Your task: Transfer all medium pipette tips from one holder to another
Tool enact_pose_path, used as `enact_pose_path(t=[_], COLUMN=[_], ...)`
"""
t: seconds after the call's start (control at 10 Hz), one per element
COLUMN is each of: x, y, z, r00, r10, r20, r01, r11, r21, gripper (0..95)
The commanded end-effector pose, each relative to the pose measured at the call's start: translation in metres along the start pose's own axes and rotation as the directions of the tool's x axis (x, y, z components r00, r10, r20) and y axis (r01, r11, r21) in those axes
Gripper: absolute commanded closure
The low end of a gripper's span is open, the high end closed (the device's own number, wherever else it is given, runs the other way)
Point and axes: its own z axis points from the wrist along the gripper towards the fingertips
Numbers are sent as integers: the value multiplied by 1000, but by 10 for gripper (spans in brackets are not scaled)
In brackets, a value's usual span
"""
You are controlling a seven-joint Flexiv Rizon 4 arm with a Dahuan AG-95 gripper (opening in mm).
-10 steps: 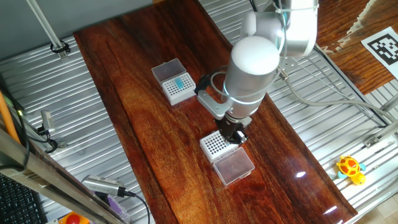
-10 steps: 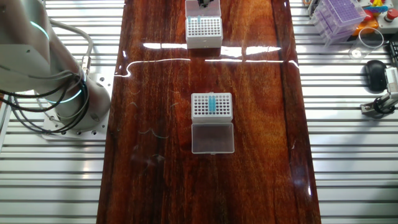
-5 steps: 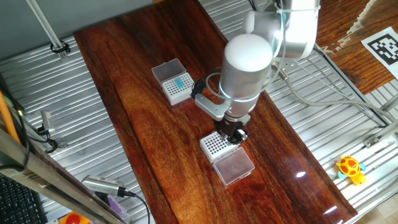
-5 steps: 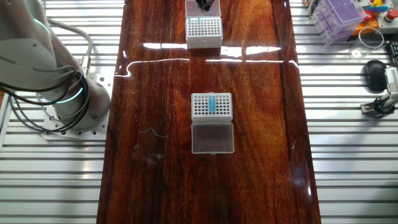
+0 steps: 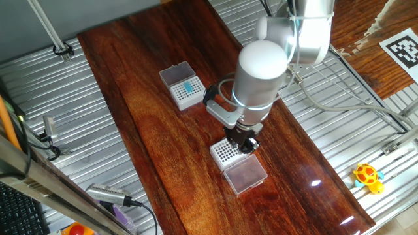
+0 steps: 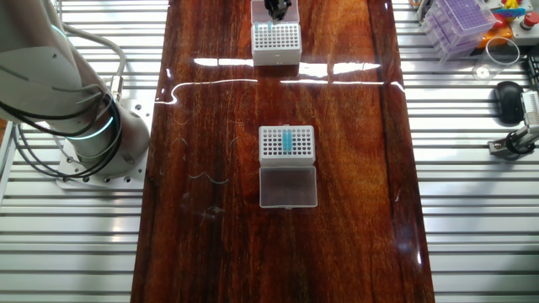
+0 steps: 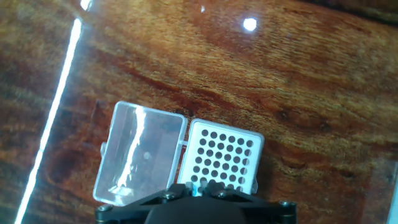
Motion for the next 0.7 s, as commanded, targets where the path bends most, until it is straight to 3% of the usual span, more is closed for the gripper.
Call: enact_pose_path(t=[0.1, 0.7], x=[2, 9], y=[1, 5], z=[0, 8], r00=[1000, 1000], r10=[-1, -4], r20=[-4, -1], r01=[1, 4], r11=[1000, 1000], r21=[-1, 7], gripper=[760, 760])
